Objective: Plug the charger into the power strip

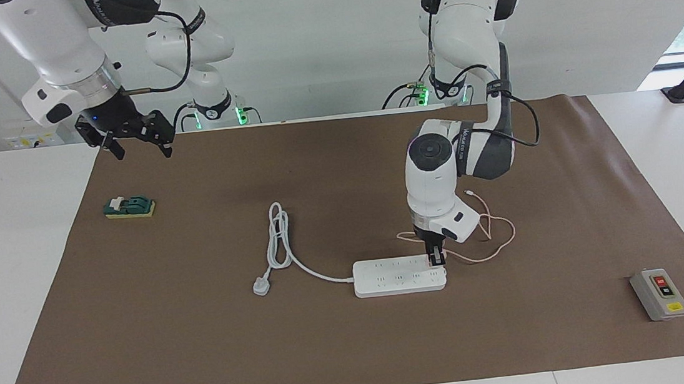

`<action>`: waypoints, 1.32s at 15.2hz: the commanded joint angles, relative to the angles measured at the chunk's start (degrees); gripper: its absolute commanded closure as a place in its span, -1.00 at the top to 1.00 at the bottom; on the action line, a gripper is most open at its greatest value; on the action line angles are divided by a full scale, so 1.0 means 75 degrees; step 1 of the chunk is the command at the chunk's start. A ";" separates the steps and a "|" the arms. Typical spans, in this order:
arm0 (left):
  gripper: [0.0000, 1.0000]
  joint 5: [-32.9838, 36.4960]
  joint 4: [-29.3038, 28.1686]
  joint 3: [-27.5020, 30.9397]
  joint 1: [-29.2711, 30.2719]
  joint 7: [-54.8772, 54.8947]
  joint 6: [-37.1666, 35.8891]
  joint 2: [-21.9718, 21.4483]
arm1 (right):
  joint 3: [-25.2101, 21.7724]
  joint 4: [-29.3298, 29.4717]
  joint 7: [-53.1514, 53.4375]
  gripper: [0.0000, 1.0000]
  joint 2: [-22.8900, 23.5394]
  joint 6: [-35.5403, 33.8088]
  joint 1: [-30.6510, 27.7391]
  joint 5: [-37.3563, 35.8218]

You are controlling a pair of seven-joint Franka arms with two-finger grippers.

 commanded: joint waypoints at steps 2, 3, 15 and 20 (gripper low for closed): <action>-1.00 0.0113 -0.0501 0.0015 -0.0050 0.0060 0.0186 -0.0212 | 0.0120 -0.0135 -0.0142 1.00 -0.0128 0.0001 -0.0150 -0.0088; -1.00 0.0113 -0.0536 0.0003 -0.0050 0.0084 0.0186 -0.0224 | 0.0120 -0.0135 -0.0142 1.00 -0.0128 0.0001 -0.0150 -0.0100; -1.00 0.0089 -0.0724 -0.0009 -0.0062 0.0096 0.0268 -0.0271 | 0.0120 -0.0135 -0.0142 1.00 -0.0128 0.0001 -0.0150 -0.0100; -1.00 0.0089 -0.0865 -0.0020 -0.0109 0.0096 0.0456 -0.0329 | 0.0120 -0.0135 -0.0142 1.00 -0.0128 0.0001 -0.0150 -0.0100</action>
